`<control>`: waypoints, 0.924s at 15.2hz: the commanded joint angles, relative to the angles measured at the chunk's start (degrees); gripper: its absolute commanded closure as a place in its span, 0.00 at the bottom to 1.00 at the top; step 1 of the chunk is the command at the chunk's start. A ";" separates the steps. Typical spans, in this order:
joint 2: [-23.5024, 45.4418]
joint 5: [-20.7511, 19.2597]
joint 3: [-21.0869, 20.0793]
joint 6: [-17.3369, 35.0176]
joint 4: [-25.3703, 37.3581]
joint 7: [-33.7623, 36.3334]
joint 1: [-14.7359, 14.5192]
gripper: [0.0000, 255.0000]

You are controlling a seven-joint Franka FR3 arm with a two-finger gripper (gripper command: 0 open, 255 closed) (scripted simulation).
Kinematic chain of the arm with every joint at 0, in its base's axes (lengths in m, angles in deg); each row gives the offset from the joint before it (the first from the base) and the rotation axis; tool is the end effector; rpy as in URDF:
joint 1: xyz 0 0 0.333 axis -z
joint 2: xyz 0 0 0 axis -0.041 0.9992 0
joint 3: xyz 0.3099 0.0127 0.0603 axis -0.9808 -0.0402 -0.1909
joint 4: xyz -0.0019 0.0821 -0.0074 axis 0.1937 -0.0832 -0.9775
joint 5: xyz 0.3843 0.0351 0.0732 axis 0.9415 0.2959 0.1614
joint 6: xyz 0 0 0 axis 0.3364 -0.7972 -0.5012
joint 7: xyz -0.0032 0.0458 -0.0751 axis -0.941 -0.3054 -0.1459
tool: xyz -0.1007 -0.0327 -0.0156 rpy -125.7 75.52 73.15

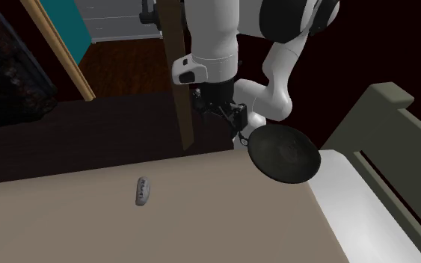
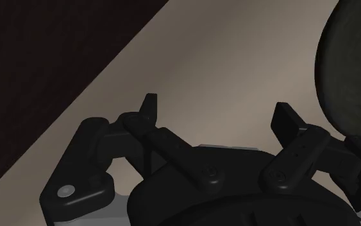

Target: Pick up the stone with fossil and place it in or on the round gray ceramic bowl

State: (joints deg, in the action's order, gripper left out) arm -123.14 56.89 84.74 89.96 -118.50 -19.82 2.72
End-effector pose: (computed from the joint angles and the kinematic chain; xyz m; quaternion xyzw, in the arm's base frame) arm 0.3094 0.0082 0.5971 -0.9989 -0.0083 0.0028 0.0462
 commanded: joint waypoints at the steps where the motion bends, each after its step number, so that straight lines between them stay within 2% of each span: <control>1: 0.00 0.00 0.00 0.00 0.00 0.00 0.00 0.00; 7: 14.87 -0.73 -0.94 3.06 10.73 3.51 1.37 0.00; 14: 31.91 -2.23 -1.36 2.92 26.56 7.80 2.72 0.00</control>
State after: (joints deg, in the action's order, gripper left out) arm -93.74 54.97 83.22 93.31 -94.67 -12.42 5.15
